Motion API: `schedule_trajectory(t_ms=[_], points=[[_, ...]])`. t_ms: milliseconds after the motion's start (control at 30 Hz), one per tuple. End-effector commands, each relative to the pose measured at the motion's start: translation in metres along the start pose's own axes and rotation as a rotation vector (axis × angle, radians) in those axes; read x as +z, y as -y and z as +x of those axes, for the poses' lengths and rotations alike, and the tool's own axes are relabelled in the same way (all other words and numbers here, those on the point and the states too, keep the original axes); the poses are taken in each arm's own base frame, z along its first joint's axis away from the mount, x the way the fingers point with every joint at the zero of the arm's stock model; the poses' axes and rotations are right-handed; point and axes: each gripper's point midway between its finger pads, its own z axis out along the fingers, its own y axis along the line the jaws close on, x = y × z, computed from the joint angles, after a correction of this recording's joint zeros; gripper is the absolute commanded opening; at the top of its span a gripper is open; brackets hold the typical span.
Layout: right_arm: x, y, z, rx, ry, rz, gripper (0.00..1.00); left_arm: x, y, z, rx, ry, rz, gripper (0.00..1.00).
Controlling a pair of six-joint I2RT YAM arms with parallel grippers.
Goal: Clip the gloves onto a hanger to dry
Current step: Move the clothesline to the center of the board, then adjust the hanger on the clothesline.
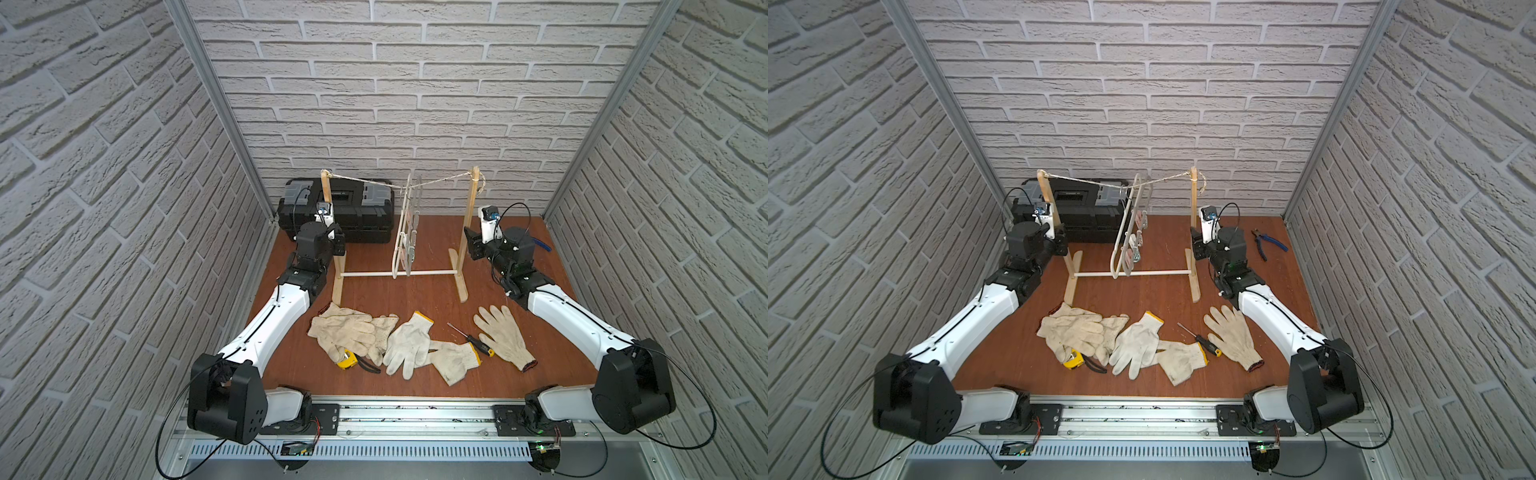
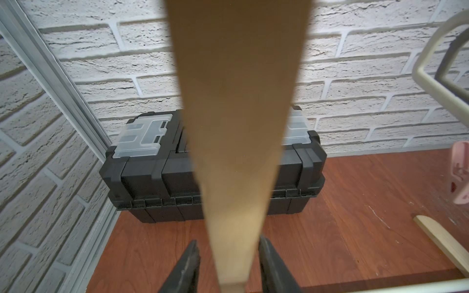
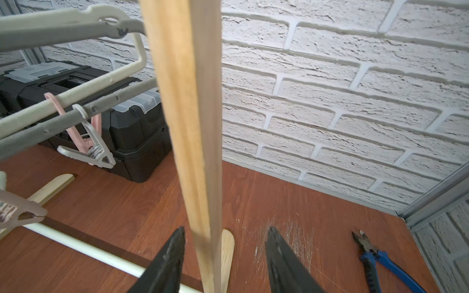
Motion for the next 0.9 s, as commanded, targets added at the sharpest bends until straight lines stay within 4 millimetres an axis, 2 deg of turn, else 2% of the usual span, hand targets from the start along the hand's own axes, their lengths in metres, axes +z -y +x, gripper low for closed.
schedule_trajectory(t_ms=[0, 100, 200, 367, 633, 733, 867], points=[[-0.013, 0.004, -0.023, -0.008, 0.015, 0.013, 0.62, -0.008, -0.002, -0.005, -0.011, 0.013, 0.011, 0.52], [-0.024, 0.003, -0.023, -0.005, 0.001, 0.006, 0.72, -0.016, -0.004, -0.003, -0.012, -0.01, 0.018, 0.66], [-0.035, -0.001, -0.02, 0.001, -0.04, -0.023, 0.76, -0.028, -0.004, 0.0, -0.028, -0.049, 0.036, 0.8], [-0.058, -0.024, -0.013, 0.037, -0.11, -0.166, 0.81, -0.052, 0.001, 0.017, -0.033, -0.163, 0.089, 0.97], [-0.102, -0.057, -0.009, 0.127, -0.186, -0.346, 0.82, -0.086, -0.008, 0.052, -0.085, -0.332, 0.064, 0.98], [-0.115, -0.063, -0.01, 0.149, -0.191, -0.358, 0.82, -0.097, 0.002, 0.052, -0.138, -0.345, 0.12, 0.98], [-0.127, -0.071, -0.026, 0.23, -0.157, -0.349, 0.81, -0.111, 0.022, 0.047, -0.191, -0.336, 0.185, 0.98]])
